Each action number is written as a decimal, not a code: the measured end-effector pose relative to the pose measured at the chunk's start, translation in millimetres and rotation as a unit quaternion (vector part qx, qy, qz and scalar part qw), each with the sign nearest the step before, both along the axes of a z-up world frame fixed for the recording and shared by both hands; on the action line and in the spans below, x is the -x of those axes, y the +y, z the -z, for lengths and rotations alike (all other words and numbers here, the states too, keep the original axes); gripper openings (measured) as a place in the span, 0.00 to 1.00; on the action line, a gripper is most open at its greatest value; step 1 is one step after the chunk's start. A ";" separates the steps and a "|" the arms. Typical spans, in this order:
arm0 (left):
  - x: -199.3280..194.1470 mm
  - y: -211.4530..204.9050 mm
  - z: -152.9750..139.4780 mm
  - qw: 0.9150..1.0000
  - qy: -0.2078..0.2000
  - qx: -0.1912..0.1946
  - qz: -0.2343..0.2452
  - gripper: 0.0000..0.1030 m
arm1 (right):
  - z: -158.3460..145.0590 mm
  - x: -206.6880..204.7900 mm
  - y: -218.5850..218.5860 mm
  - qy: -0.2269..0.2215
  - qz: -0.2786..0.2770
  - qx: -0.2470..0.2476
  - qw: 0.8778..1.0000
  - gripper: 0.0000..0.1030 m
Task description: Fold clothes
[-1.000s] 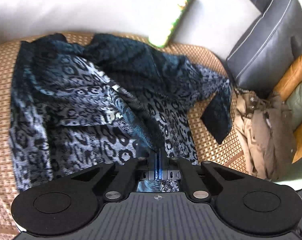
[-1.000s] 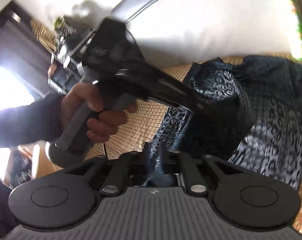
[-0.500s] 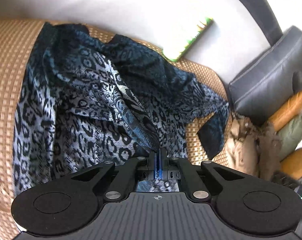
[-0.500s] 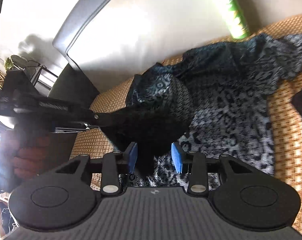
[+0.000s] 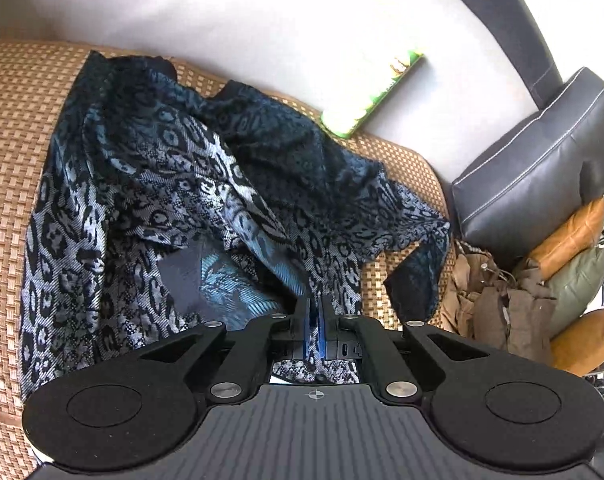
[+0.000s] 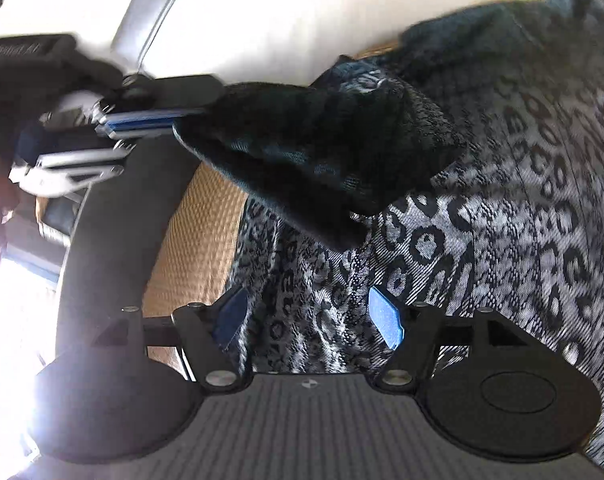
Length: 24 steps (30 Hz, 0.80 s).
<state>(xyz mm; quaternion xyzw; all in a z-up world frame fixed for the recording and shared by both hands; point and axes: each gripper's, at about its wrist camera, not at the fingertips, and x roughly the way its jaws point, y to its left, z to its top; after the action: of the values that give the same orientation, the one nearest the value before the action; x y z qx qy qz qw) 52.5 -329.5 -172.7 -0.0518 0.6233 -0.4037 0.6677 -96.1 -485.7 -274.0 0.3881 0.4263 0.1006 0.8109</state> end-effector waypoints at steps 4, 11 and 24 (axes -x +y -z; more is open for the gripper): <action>-0.9 1.1 -3.0 1.000 -0.004 -0.001 0.002 0.17 | -9.0 13.2 -4.0 -0.009 0.022 0.004 1.000 0.73; 6.1 9.4 5.8 0.996 -0.060 -0.056 0.024 0.23 | -4.6 19.2 -28.3 0.019 0.062 0.036 0.997 0.74; 71.9 -15.7 72.7 0.926 -0.294 -0.135 0.195 0.60 | -3.3 -63.3 -76.9 0.012 0.055 0.079 0.995 0.69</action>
<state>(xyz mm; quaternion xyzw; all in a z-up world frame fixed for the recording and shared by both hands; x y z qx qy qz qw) -19.4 -345.2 -245.4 0.2824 0.4456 -0.4349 0.7298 -32.8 -562.6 -270.7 0.3475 0.4206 0.0169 0.8379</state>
